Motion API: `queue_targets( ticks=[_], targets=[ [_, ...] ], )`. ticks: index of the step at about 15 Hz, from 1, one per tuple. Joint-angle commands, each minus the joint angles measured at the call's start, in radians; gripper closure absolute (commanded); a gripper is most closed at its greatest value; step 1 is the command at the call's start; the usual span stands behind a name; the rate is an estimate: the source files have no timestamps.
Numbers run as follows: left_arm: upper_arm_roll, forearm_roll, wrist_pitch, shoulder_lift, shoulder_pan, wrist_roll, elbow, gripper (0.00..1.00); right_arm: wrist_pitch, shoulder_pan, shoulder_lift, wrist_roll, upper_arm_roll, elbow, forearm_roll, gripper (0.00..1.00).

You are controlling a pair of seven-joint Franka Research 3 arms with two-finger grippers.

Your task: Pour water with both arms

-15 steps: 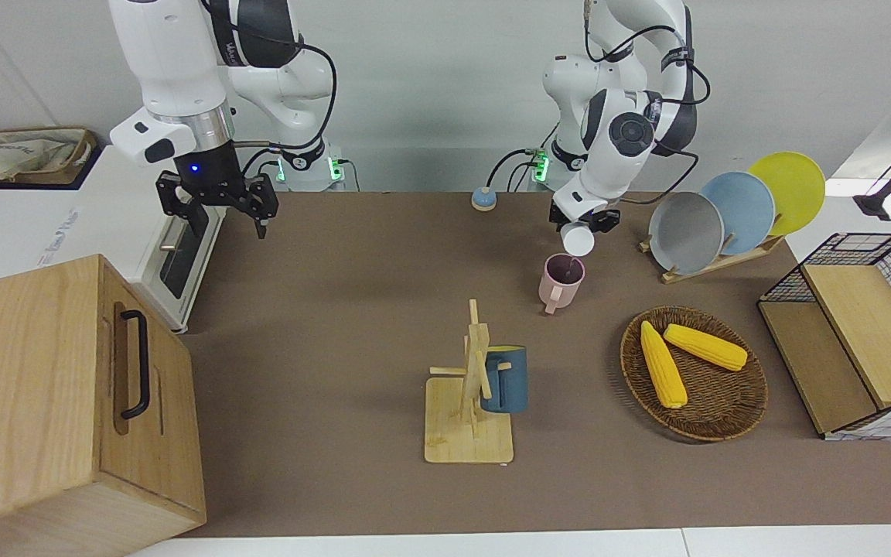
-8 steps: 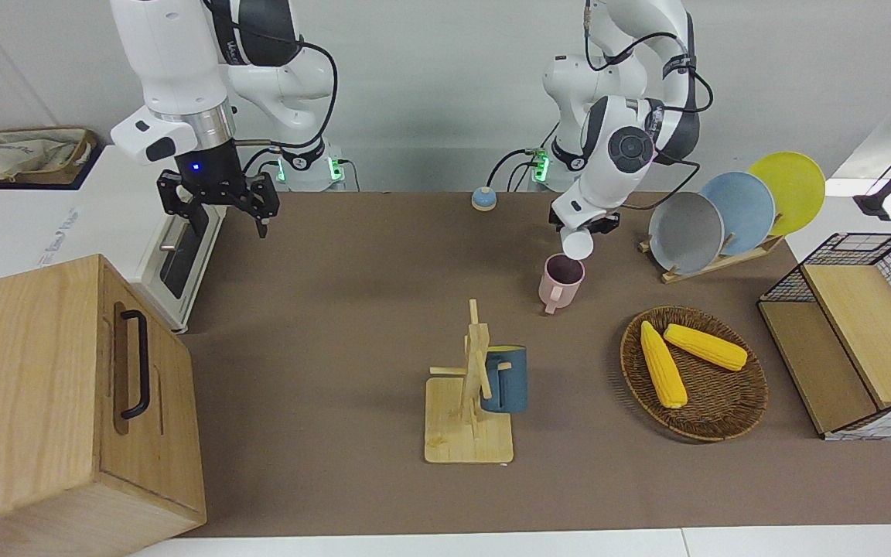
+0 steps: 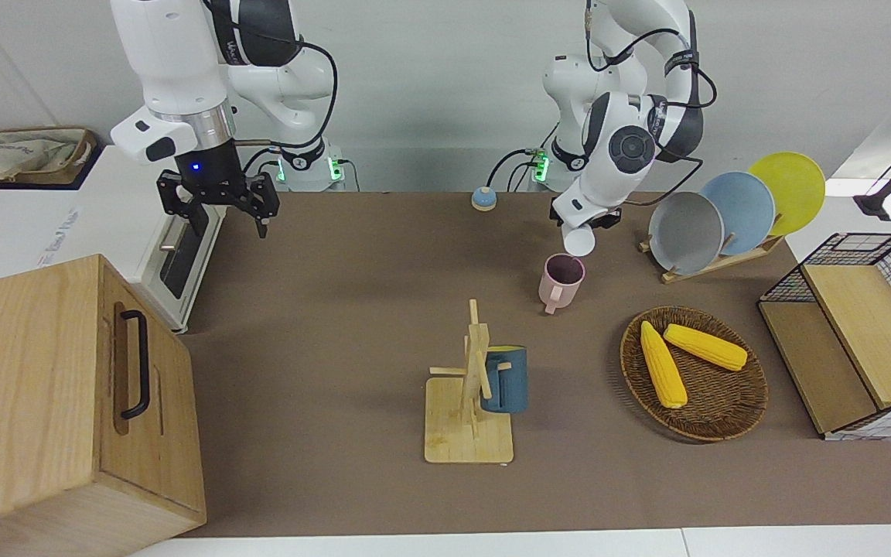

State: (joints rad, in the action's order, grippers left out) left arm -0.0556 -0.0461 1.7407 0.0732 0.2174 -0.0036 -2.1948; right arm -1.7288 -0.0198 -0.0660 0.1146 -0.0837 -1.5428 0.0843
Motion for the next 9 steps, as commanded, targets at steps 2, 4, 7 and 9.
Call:
queue_targets(
  ticks=[2,4,7,9],
  targets=[
    [0.002,0.026,-0.093,-0.024,0.016,-0.047,0.075,1.00,0.005,0.009,0.006,-0.009,-0.004,0.003,-0.021,0.011],
    [0.002,0.026,-0.113,-0.029,0.016,-0.053,0.087,1.00,0.005,0.008,0.006,-0.009,-0.004,0.001,-0.021,0.011],
    [0.002,0.026,-0.118,-0.030,0.017,-0.062,0.089,1.00,0.005,0.009,0.006,-0.009,-0.004,0.001,-0.021,0.011],
    [-0.006,0.026,-0.122,-0.029,0.016,-0.065,0.089,1.00,0.005,0.008,0.006,-0.009,-0.004,0.001,-0.021,0.011]
  ],
)
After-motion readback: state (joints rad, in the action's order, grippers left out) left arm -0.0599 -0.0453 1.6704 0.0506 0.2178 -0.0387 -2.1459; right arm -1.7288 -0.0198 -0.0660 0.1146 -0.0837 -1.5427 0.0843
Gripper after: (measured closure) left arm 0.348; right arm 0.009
